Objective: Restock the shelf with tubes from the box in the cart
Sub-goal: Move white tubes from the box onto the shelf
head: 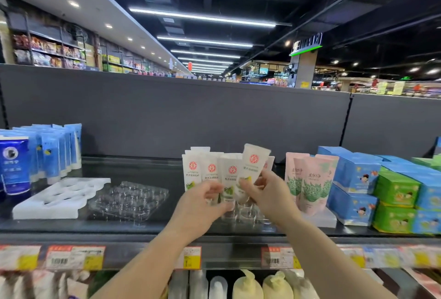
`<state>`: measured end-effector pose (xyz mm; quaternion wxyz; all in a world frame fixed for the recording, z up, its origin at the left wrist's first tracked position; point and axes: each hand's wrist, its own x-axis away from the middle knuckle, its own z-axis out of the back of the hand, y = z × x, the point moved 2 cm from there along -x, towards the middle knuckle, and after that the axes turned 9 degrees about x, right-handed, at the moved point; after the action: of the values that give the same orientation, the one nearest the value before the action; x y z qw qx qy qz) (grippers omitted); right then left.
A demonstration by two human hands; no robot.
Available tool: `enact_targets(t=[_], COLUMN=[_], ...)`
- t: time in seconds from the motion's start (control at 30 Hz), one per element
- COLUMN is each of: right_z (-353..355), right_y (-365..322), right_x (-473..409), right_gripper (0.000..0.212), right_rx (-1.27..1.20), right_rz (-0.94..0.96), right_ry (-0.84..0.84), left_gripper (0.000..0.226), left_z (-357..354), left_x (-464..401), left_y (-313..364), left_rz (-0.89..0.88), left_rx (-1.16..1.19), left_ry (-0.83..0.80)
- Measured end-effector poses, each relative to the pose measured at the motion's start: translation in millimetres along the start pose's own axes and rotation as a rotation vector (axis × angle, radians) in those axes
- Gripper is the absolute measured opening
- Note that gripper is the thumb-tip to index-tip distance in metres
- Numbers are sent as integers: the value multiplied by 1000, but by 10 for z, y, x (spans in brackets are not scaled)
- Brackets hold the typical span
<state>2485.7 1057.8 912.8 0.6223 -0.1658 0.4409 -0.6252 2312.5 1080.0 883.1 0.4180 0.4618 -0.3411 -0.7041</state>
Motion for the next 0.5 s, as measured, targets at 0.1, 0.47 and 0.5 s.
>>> enact_targets(t=[0.1,0.47,0.5], right_z=[110,-110,-116], right_y=[123,364,378], right_x=[-140,-203,-209], right_gripper=[25,39,37], right_rx=[125,236,250], right_rz=[-7,-13,-16], right_ry=[56,-67,-75], left_gripper=[32,38,39], left_z=[126,127,121], left_x=[-1,40,44], left_y=[-151,-256,-255], left_rz=[19,7,6], left_rx=[-224,-377,-391], left_ry=[-32,-48,-40])
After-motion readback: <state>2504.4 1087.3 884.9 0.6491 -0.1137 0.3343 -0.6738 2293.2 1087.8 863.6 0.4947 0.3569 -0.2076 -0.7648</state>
